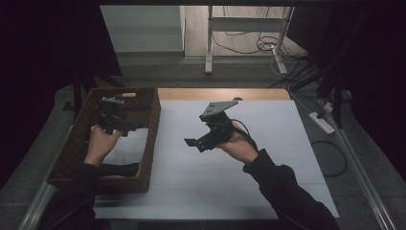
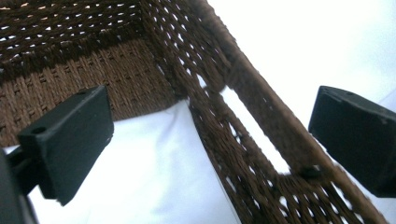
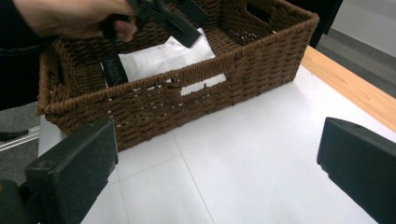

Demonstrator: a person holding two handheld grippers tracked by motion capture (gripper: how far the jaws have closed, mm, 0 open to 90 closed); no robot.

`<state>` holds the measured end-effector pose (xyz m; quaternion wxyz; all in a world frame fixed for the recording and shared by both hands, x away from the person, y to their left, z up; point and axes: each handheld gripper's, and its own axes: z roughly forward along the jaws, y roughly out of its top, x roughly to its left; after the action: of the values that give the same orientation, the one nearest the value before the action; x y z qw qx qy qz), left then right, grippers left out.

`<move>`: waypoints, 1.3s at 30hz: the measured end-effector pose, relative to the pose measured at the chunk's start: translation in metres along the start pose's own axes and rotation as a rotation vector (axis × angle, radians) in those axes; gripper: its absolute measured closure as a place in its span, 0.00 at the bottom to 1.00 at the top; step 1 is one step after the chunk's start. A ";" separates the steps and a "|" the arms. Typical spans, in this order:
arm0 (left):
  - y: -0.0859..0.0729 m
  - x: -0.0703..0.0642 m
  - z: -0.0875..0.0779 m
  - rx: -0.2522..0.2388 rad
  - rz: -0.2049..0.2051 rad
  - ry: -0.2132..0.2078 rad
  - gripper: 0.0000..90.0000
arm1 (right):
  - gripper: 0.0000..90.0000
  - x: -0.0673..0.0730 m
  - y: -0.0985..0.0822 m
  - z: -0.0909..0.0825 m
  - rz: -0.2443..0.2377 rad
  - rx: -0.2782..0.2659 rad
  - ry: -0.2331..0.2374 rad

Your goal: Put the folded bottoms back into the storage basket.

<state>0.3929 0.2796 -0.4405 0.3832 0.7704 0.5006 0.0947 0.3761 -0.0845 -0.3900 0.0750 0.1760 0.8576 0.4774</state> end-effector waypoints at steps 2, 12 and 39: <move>-0.004 -0.004 -0.004 -0.002 0.018 0.005 0.00 | 0.00 -0.002 -0.004 -0.002 0.006 0.006 -0.002; -0.023 -0.023 -0.024 -0.038 0.064 0.006 0.00 | 0.00 -0.004 -0.022 -0.006 0.033 0.044 0.004; -0.056 -0.057 -0.056 -0.065 0.034 0.010 0.00 | 0.00 -0.007 -0.053 -0.032 0.068 0.053 -0.016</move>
<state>0.2967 0.2713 -0.4267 0.4040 0.7655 0.4859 0.1211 0.3606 -0.1381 -0.4182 0.0609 0.2110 0.8628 0.4553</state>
